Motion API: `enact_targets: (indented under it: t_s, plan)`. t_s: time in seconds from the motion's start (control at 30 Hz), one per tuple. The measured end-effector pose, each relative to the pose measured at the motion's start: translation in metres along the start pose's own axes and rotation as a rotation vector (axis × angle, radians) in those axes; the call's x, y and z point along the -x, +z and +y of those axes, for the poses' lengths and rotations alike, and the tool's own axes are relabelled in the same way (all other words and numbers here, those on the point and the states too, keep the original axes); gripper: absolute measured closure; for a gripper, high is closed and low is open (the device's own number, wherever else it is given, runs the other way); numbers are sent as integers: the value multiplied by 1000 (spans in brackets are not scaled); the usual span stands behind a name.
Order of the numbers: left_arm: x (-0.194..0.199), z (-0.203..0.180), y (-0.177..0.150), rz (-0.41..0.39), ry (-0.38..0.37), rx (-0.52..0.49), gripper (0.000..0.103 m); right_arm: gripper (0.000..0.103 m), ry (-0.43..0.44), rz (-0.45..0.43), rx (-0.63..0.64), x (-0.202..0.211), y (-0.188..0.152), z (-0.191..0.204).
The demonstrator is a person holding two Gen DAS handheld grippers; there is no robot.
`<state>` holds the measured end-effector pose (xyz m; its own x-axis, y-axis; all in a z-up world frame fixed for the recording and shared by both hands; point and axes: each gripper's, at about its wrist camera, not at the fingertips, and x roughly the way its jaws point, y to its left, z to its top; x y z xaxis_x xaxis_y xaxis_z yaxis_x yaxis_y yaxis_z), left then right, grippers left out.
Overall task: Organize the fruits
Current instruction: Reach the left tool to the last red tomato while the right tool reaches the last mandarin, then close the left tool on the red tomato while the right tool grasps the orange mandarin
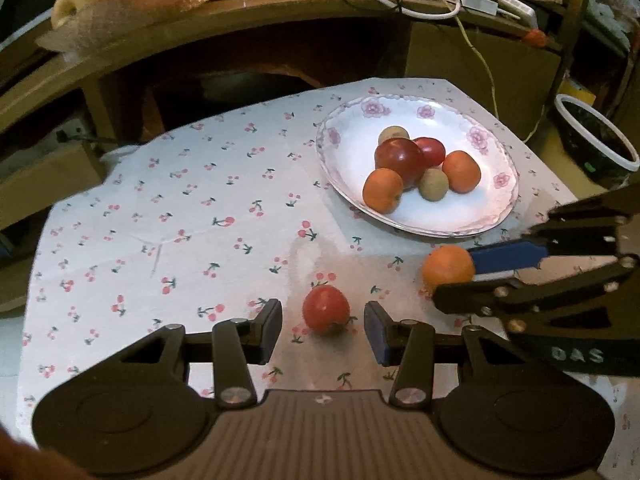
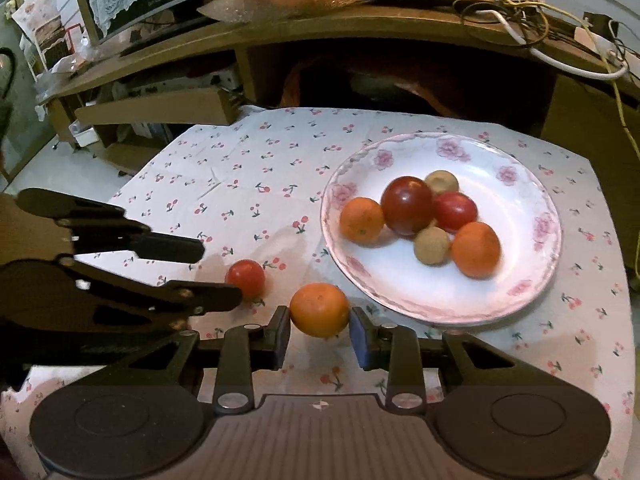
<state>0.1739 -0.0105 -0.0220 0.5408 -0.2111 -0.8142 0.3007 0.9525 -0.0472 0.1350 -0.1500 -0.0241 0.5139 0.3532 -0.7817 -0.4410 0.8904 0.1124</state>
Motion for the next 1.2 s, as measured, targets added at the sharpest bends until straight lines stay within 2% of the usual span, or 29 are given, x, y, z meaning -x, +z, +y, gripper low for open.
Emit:
enact_targets:
  t_s: [0.13, 0.23, 0.37, 0.47, 0.6, 0.7, 0.83, 0.9, 1.03, 1.13, 1.2]
  plan:
    - [-11, 0, 1, 10, 5, 25, 53, 70, -7, 11, -9, 2, -4, -6]
    - [-17, -4, 3, 22, -13, 49, 60, 69, -15, 22, -20, 3, -6, -12]
    - [-19, -9, 0, 23, 2, 31, 70, 69, -24, 29, -25, 4, -7, -16]
    - [-18, -9, 0, 21, -1, 38, 70, 69, -33, 28, -24, 6, -8, -19]
    - [-9, -15, -4, 19, -14, -3, 70, 71, -26, 24, -14, 10, -8, -18]
    - [0, -17, -9, 24, -31, -24, 70, 79, -17, 23, 6, 13, -8, -15]
    - [1, -17, -12, 24, -44, -38, 70, 80, -12, 26, 19, 14, -10, -13]
    - [1, -18, -11, 28, -54, -43, 70, 79, -12, 31, 10, 12, -9, -16]
    - [-1, -21, -13, 32, -46, -69, 70, 72, -14, 23, -11, 10, -9, -19]
    - [-4, -22, -15, 47, -44, -74, 69, 63, -27, 26, -8, 5, -10, -20]
    - [-6, -22, -16, 51, -45, -77, 68, 62, -29, 38, -11, 1, -11, -20]
